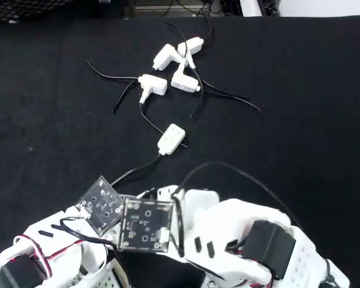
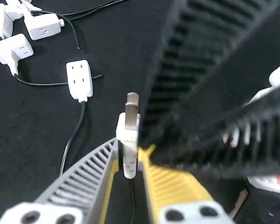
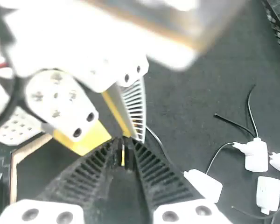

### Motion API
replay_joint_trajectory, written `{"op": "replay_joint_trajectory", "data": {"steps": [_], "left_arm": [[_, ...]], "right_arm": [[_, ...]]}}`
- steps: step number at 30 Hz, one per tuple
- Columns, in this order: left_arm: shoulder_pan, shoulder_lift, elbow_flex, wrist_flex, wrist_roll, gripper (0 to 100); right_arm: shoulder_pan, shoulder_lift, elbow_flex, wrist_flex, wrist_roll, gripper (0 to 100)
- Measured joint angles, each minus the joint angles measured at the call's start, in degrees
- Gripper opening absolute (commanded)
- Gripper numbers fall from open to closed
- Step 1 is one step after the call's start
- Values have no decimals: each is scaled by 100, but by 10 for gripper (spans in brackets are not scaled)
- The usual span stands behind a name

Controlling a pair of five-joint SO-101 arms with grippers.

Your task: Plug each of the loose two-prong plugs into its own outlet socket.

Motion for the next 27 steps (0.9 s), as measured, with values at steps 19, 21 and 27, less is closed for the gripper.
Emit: {"op": "replay_joint_trajectory", "data": {"steps": [19, 21, 27], "left_arm": [[-18, 9, 26, -62, 0, 29], [-18, 9, 26, -62, 0, 29], [-18, 26, 26, -62, 0, 29]], "right_arm": [[545, -62, 958, -765, 167, 12], [563, -79, 1020, -800, 246, 12], [888, -79, 1116, -809, 281, 12]]}}
